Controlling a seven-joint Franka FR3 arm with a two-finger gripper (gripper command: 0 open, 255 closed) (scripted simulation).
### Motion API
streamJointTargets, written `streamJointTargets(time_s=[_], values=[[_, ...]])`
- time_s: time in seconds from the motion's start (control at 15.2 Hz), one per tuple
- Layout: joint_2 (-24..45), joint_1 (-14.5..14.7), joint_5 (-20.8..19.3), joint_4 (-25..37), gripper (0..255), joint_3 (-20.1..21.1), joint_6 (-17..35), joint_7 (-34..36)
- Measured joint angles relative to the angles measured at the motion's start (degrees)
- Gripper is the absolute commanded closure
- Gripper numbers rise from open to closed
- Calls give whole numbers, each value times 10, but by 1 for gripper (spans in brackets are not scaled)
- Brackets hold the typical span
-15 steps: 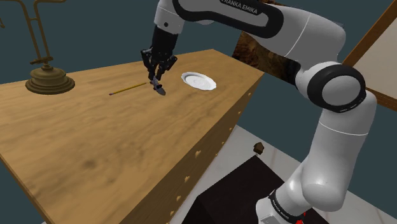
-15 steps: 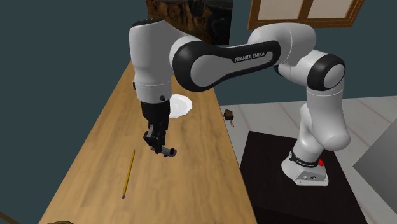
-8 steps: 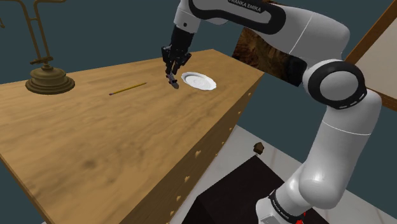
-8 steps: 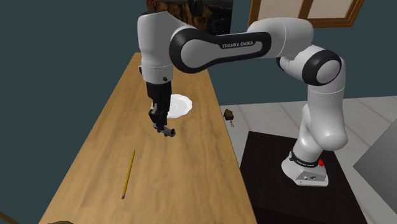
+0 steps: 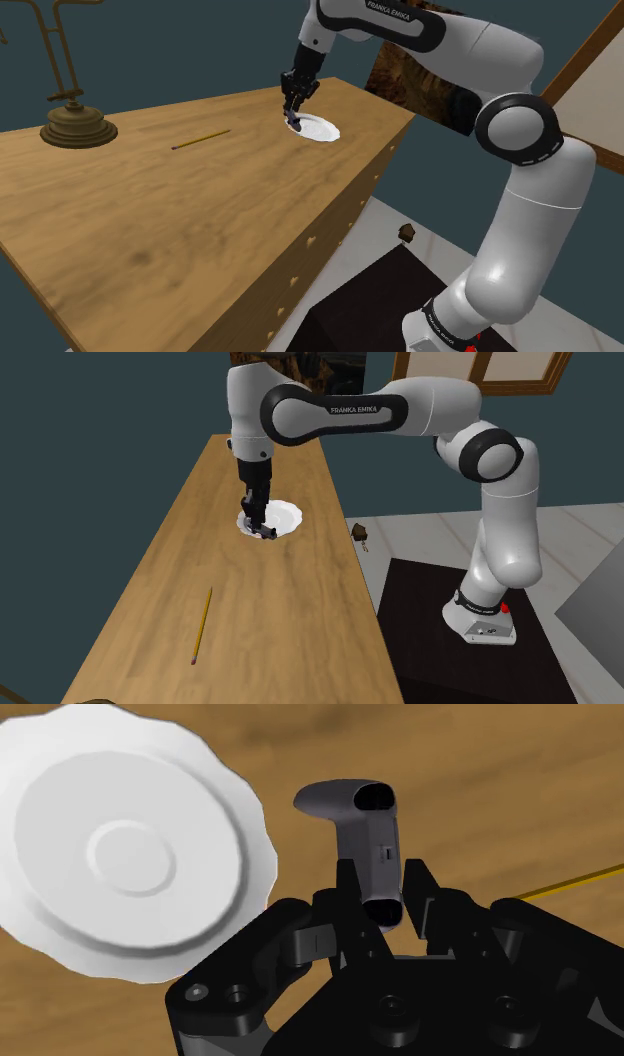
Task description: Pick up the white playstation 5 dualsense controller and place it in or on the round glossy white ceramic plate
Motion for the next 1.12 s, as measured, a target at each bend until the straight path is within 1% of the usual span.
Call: streamJointTargets(time_s=[0.2,0.46,0.53,0.66,0.86,1.12], values=[[17,-26,2,26,255,-12,-14,-38],[63,-48,-2,104,255,-25,-50,-75],[61,-57,-1,97,255,-28,-46,-87],[96,-67,-4,158,255,-34,-74,-105],[94,-78,-2,134,255,-37,-55,-119],[84,-82,0,90,255,-37,-21,-124]])
